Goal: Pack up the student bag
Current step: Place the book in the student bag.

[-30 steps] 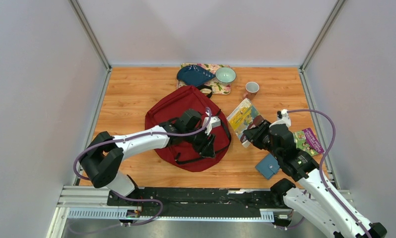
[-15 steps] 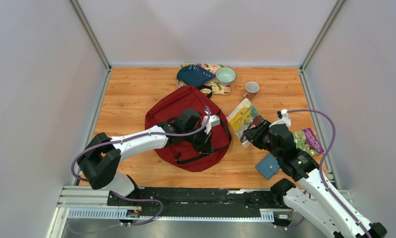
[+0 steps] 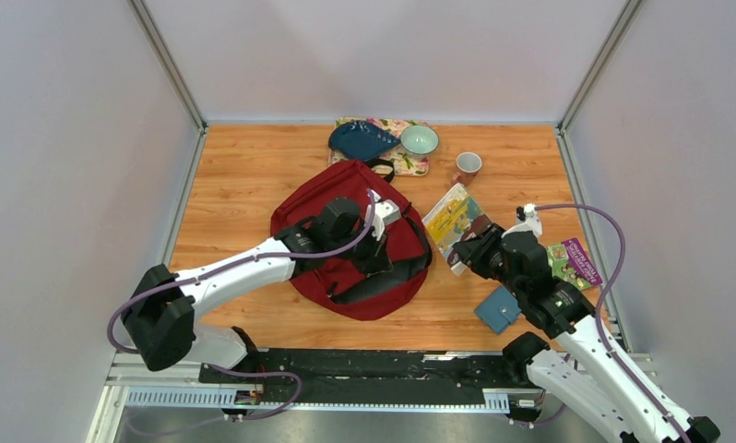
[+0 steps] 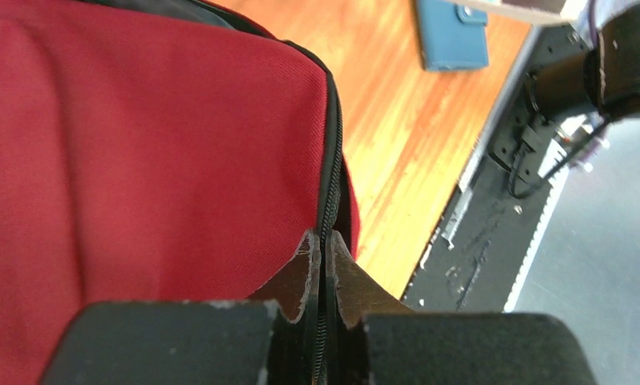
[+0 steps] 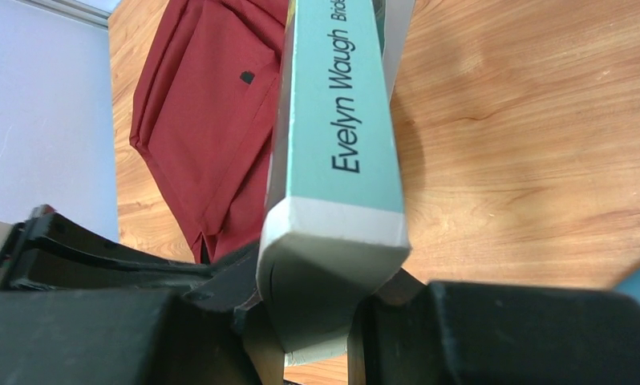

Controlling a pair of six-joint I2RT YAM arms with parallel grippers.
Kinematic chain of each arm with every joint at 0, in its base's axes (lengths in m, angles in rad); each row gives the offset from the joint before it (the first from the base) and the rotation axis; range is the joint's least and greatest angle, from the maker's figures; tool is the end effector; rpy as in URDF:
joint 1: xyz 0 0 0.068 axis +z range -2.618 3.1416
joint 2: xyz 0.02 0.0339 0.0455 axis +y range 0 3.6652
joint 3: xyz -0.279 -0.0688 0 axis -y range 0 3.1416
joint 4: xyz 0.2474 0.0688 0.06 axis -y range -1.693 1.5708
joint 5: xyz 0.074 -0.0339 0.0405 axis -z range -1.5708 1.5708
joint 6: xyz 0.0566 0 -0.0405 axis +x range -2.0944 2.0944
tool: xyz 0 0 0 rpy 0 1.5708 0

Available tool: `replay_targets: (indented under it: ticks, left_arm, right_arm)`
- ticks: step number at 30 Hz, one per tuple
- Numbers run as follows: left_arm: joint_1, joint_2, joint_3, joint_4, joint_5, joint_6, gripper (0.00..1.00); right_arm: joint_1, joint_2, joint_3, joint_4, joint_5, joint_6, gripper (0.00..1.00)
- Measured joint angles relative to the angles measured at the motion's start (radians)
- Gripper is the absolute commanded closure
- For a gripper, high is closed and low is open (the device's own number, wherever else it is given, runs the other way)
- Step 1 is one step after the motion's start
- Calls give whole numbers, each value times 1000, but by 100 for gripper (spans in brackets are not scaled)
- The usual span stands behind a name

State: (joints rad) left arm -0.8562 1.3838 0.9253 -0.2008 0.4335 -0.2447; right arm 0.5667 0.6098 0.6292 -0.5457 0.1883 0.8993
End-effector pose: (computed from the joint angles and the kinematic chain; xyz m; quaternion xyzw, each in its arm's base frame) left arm 0.1889 -0.2540 0.2551 0.3542 0.8078 -0.3894 0.2653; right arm 0.1318 0.0713 0.2730 0.1891 0.8432 0.2717 0.4236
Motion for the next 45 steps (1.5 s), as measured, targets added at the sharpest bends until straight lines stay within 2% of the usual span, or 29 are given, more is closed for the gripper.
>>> replay_targets:
  ticks: [3,10,16,24,31,37,45]
  left_arm:
    - [0,-60,-2,-3,-105,-5,100]
    - [1,-338,-84,69,-409,-12,100]
    - [0,-426,-150,164,-538,-12,100]
    - [0,-441,-207,264,-599,-18,100]
    - [0,-450,-206,316,-613,1,100]
    - [0,-446,-190,318,-561,12,100]
    - [0,-445,-182,320,-496,16,100]
  right_arm:
    - [0,-24,11,-35,2,0,100]
    - [-2,-133,35,-138,28,-1,100]
    - [-5,-127,45,-140,-121,90,100]
    - [-5,-10,43,-43,-348,233,100]
    - [-5,49,16,9,-444,296,100]
    - [-3,131,-108,232,-528,389,100]
    - [16,303,-116,485,-544,452,100]
